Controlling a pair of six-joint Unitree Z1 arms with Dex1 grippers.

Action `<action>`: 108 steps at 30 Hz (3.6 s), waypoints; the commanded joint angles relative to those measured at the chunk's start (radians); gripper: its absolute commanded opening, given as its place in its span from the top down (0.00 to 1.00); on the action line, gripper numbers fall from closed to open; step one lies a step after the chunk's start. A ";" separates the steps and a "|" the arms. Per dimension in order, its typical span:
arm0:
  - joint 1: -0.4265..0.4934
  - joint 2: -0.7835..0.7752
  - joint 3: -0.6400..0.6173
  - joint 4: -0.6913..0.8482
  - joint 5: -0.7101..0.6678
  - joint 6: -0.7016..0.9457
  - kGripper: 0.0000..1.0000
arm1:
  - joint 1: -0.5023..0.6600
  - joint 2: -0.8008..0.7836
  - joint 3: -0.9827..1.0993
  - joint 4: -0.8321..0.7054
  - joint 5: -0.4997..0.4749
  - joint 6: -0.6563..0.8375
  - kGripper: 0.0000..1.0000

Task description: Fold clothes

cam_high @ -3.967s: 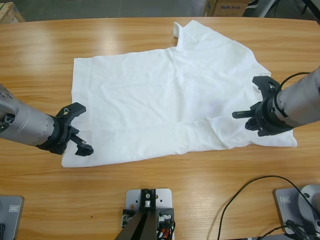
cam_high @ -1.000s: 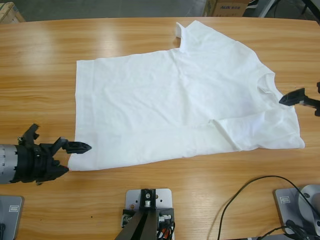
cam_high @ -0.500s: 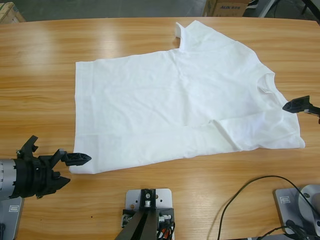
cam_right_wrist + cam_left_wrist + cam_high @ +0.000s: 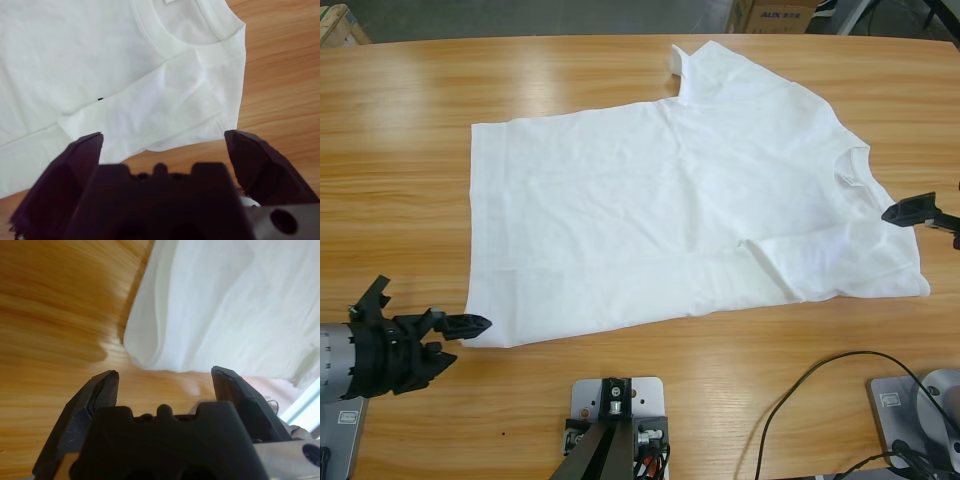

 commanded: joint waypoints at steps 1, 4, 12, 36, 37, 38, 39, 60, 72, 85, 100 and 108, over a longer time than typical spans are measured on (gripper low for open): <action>-0.027 0.094 0.051 -0.069 0.025 -0.024 0.26 | 0.009 -0.028 0.037 -0.013 0.020 0.016 0.00; -0.027 0.069 0.064 -0.069 0.042 -0.028 0.28 | 0.009 -0.026 0.038 -0.018 0.020 0.016 0.00; -0.028 0.054 0.080 -0.080 0.067 -0.028 1.00 | 0.009 -0.027 0.046 -0.030 0.025 0.017 0.00; 0.080 -0.207 -0.005 0.349 -0.065 0.029 1.00 | 0.009 -0.045 0.058 -0.049 0.043 0.020 0.00; 0.081 -0.207 -0.011 0.384 -0.077 0.033 1.00 | 0.009 -0.045 0.058 -0.049 0.044 0.020 0.00; 0.081 -0.208 -0.015 0.424 -0.088 0.035 1.00 | 0.009 -0.047 0.058 -0.049 0.046 0.020 0.00; 0.085 -0.211 -0.013 0.454 -0.097 0.037 1.00 | 0.009 -0.049 0.059 -0.049 0.049 0.020 0.00; 0.252 -0.119 -0.055 0.546 -0.159 0.072 1.00 | 0.009 0.096 -0.060 0.148 0.183 0.024 0.04; 0.252 -0.119 -0.048 0.524 -0.151 0.093 1.00 | 0.210 0.030 0.019 0.152 0.176 1.018 0.08; 0.252 -0.105 -0.039 0.492 -0.161 0.127 1.00 | 0.306 -0.150 0.201 -0.010 0.173 1.577 0.17; 0.252 -0.110 -0.038 0.487 -0.158 0.126 1.00 | 0.414 -0.020 0.302 -0.199 0.187 1.694 0.25; 0.252 -0.121 -0.037 0.487 -0.153 0.126 1.00 | 0.545 0.110 0.382 -0.397 0.124 1.757 0.25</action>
